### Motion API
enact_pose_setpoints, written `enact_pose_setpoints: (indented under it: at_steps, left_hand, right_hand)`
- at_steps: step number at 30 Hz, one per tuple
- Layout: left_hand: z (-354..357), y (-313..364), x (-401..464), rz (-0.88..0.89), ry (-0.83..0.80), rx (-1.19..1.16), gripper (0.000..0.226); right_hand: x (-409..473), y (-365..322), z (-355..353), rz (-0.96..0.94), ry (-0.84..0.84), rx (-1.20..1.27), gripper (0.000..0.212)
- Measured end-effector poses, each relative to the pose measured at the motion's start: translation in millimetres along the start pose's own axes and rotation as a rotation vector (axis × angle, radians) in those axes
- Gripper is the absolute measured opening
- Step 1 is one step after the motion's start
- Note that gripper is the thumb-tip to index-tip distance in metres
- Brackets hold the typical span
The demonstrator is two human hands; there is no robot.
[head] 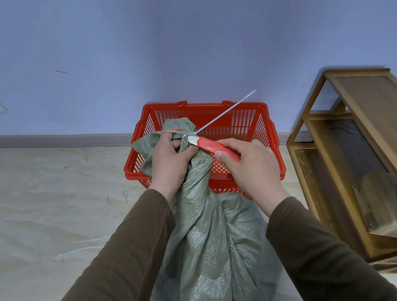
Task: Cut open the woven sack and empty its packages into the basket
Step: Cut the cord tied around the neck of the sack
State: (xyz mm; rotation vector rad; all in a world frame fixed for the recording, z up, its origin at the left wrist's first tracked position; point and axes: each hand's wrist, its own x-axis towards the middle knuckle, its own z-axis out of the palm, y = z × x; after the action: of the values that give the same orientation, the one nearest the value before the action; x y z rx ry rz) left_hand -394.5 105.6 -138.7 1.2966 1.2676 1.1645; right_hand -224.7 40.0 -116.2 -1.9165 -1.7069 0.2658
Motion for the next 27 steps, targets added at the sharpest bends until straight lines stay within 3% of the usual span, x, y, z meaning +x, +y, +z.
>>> enact_pose_setpoints:
  at_steps: [4, 11, 18, 23, 27]
  left_hand:
    - [3, 4, -4, -0.017, -0.008, -0.030, 0.042]
    - [9, 6, -9, -0.073, 0.005, -0.081, 0.040]
    - [15, 6, -16, 0.075, 0.023, 0.199, 0.033]
    - [17, 9, -17, -0.053, 0.063, 0.111, 0.037]
    - [17, 8, -16, 0.002, 0.111, 0.378, 0.047]
  right_hand:
    - [1, 1, 2, 0.126, -0.173, 0.292, 0.033]
    - [-6, -9, 6, 0.134, 0.004, 0.167, 0.029]
    - [-7, -16, 3, 0.107, 0.019, 0.134, 0.033]
    - [-6, -13, 7, 0.138, 0.095, 0.103, 0.027]
    - [-5, -10, 10, 0.208, -0.044, 0.116, 0.026]
